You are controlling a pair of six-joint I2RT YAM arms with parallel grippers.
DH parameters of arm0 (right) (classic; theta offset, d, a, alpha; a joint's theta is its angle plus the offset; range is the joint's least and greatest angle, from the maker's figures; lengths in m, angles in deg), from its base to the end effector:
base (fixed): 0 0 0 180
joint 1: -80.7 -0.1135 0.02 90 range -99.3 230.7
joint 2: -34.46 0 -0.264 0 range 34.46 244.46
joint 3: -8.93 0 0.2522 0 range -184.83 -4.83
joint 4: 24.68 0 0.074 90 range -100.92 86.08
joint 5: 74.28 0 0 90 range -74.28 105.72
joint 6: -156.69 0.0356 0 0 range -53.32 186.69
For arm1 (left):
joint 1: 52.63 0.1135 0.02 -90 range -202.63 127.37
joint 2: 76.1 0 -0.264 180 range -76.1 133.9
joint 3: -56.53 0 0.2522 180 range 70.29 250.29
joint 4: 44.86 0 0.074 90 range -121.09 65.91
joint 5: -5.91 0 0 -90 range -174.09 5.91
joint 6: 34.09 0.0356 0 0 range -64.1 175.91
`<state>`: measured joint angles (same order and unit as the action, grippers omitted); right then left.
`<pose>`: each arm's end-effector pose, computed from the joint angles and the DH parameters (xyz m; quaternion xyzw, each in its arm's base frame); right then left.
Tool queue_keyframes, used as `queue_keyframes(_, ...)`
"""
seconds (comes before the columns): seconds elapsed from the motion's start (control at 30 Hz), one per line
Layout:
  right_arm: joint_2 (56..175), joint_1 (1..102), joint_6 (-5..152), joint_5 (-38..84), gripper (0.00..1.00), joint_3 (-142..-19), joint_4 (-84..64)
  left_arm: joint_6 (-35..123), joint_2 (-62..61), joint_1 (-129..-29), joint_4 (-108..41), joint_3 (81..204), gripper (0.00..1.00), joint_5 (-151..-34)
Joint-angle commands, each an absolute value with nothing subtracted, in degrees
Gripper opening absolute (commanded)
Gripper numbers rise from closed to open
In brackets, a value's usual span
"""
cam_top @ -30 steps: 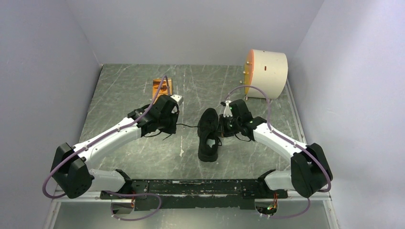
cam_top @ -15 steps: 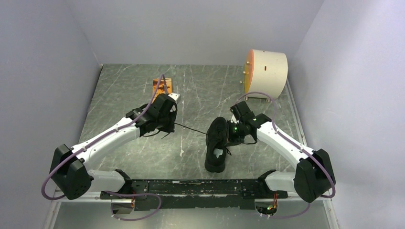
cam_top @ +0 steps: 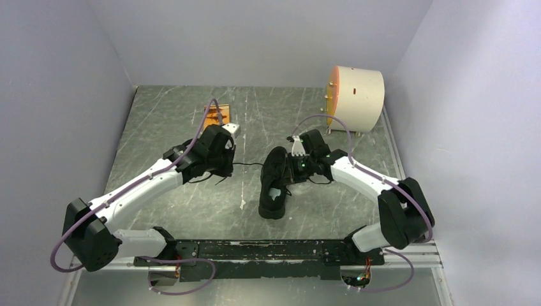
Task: Tie the shoes
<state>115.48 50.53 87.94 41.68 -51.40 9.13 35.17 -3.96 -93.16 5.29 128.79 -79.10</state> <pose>0.2310 0.1523 0.1989 -0.1404 0.9199 0.3216 0.1749 0.2008 -0.1676 0.2814 0.1467 0.9275 -0.1388 0.3146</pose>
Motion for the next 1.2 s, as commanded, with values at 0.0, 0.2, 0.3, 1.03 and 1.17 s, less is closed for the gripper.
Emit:
queue_keyframes(0.0,116.2,49.8,82.8,42.8,0.23,-54.2,10.2,35.5,-6.8,-92.7,5.7,127.3,0.05,-81.4)
queue_keyframes(0.2,110.7,50.2,84.7,40.2,0.46,-50.6,7.4,35.9,-6.8,-92.6,5.0,127.4,0.05,-82.4)
queue_keyframes(0.3,111.3,50.3,84.8,39.3,0.45,-51.0,6.9,36.1,-6.2,-92.6,5.2,127.9,0.05,-82.3)
queue_keyframes(1.03,109.3,50.5,83.4,36.8,0.06,-55.3,14.4,36.8,-5.6,-92.3,5.5,128.8,0.05,-83.0)
queue_keyframes(1.17,109.3,50.4,84.7,33.5,0.00,-57.8,19.7,36.4,-5.8,-92.1,6.9,129.4,0.05,-79.5)
